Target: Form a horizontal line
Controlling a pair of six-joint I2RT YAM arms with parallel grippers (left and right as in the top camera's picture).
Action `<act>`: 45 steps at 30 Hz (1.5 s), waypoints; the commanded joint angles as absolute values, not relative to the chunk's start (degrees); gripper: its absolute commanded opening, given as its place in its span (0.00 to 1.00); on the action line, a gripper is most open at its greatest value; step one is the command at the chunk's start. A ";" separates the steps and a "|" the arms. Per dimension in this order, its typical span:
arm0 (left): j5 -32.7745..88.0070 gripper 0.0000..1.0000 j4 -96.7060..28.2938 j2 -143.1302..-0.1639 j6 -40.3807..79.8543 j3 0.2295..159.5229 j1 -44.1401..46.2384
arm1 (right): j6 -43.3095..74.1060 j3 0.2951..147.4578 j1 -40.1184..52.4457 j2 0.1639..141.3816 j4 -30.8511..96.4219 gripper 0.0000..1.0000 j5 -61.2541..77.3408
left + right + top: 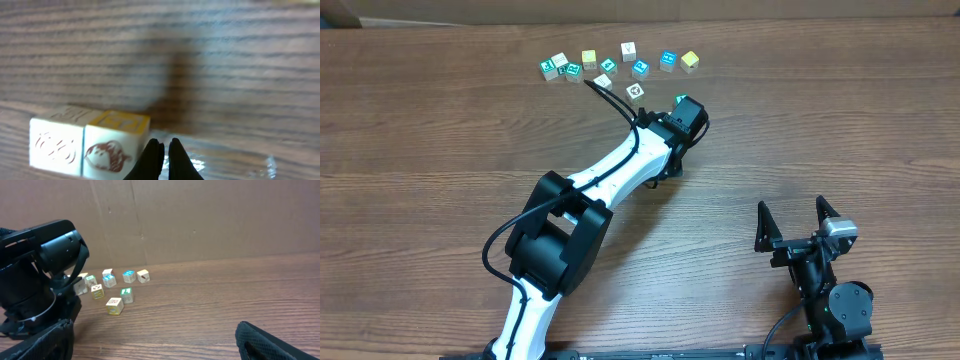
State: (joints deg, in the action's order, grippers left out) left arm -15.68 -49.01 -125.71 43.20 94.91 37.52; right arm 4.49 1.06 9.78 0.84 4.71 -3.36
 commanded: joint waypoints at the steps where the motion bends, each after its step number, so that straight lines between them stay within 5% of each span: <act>1: -16.51 0.04 -47.40 -126.30 43.70 95.50 37.54 | 4.45 0.45 9.52 0.19 4.45 1.00 -3.29; 21: -6.92 0.04 -42.26 -126.30 33.32 97.78 27.75 | 4.45 0.45 9.52 0.19 4.45 1.00 -3.29; 45: -4.58 0.04 -46.17 -126.30 31.70 97.78 27.77 | 4.45 0.45 9.52 0.19 4.45 1.00 -3.29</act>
State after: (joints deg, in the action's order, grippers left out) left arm -5.56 -45.74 -125.71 32.77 96.38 27.55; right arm 4.49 1.06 9.78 0.84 4.73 -3.38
